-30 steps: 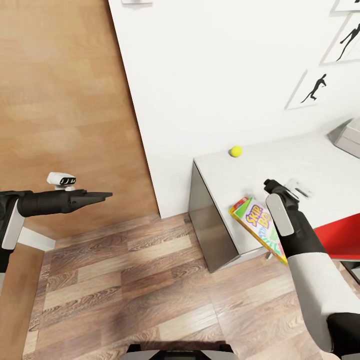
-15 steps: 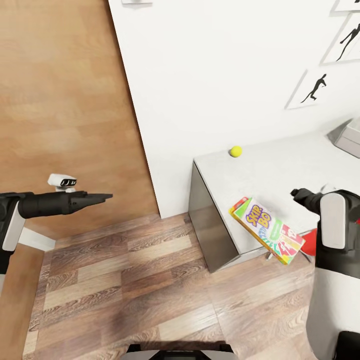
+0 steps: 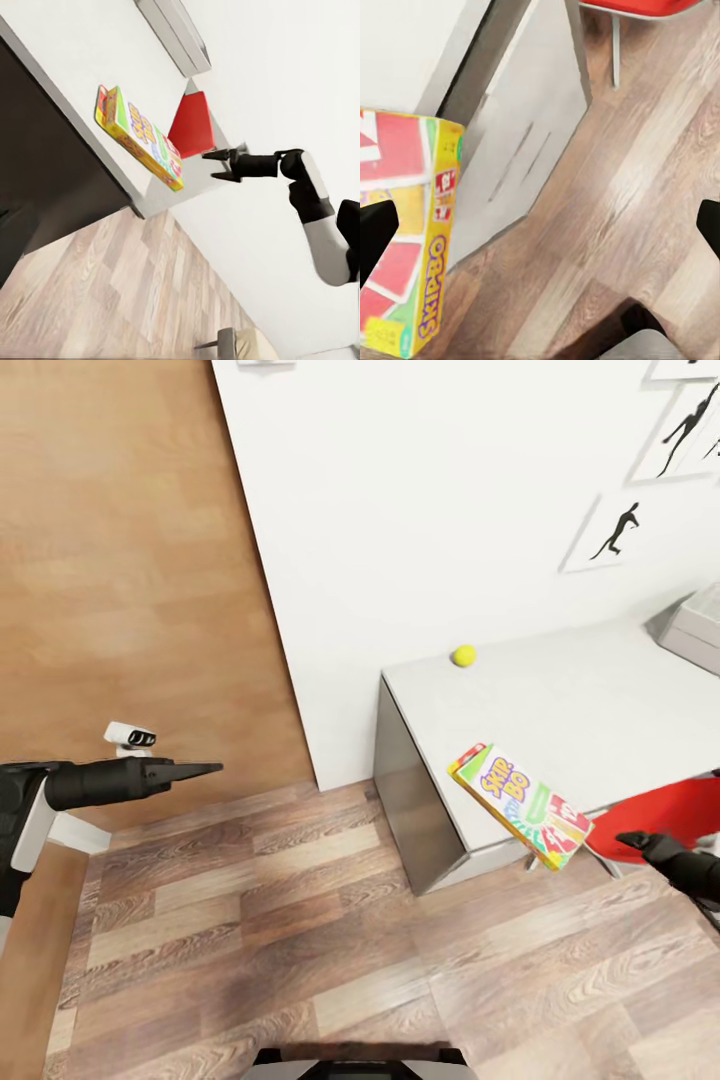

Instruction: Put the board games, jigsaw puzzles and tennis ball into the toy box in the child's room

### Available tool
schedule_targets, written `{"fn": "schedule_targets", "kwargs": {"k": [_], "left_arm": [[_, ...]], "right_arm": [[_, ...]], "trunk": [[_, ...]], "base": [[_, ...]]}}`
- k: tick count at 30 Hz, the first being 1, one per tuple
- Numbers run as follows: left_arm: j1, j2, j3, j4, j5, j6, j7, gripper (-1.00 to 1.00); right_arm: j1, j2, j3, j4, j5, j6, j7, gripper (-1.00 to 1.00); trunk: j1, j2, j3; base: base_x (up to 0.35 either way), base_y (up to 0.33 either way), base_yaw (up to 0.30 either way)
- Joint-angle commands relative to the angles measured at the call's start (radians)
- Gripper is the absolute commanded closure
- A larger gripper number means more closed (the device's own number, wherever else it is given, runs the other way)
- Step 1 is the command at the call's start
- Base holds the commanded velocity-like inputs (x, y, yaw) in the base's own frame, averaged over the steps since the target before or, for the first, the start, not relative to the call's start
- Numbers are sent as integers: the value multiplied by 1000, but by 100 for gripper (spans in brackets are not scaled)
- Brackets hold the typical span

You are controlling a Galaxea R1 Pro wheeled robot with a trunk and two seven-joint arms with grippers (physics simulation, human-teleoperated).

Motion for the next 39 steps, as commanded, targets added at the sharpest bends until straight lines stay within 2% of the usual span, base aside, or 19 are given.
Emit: {"fn": "schedule_targets", "kwargs": {"k": [1, 4, 8, 11, 13, 14, 17, 21, 22, 24, 26, 27, 28, 29, 39], "left_arm": [[6, 0, 0, 0, 1, 10, -2, -100], [19, -3, 0, 1, 0, 10, 0, -100], [27, -3, 1, 6, 1, 10, 0, -100], [32, -3, 9, 40, 2, 10, 0, -100], [35, -4, 15, 61, 1, 9, 1, -100], [43, -5, 19, 87, 0, 8, 1, -100], [58, -6, 21, 127, 0, -7, 1, -100], [72, -5, 24, 200, 0, -44, 0, -100], [73, -5, 24, 212, 0, -53, 0, -100], [80, -5, 24, 273, 1, -97, 0, -100], [83, -5, 24, 341, 1, -148, 0, -100], [84, -5, 24, 372, 1, -173, -1, -100], [87, -3, 24, 467, 1, -242, -2, -100], [87, -3, 24, 492, 1, -258, -2, -100], [98, -9, 20, 614, 0, -348, -1, -100]], "right_arm": [[29, -13, -3, -1, -38, 3, 9, -100], [130, -30, -29, -1, -71, 3, 102, -100], [245, -34, -71, 0, -79, 3, 230, -100], [311, -28, -76, 1, -75, 3, 282, -100], [332, -25, -72, 3, -74, 3, 295, -100], [346, -24, -58, 7, -72, 3, 304, -100], [355, -16, -34, 21, -27, 3, 309, -100], [358, 18, -15, 27, 95, 3, 311, -100], [358, 23, -9, 27, 110, 3, 311, -100], [358, 37, 20, 28, 163, 3, 311, -100], [357, 43, 39, 29, 192, 3, 313, -100], [355, 45, 43, 29, 200, 3, 313, -100], [350, 47, 52, 30, 208, 3, 314, -100], [350, 47, 53, 30, 210, 3, 313, -100], [349, 47, 59, 43, 214, 3, 313, -100]], "trunk": [[0, -2, -1], [0, -2, -1], [0, -2, -1], [0, -2, -1], [0, -2, -1], [0, -2, -1], [0, -2, -1], [0, -2, -1], [0, -2, -1], [0, -2, -1], [0, -2, -1], [0, -2, -1], [0, -2, -1], [0, -2, -1], [0, -2, -1]], "base": [[-57, -29, 0], [-41, -41, 0], [-82, -130, 0], [-30, -48, 0], [-10, -16, 0], [-4, -6, 0], [-2, -3, 0], [0, 0, 0], [0, 0, 0], [0, 0, 0], [0, 0, 0], [0, 0, 0], [0, 0, 0], [0, 0, 0], [-1, -12, 0]]}}
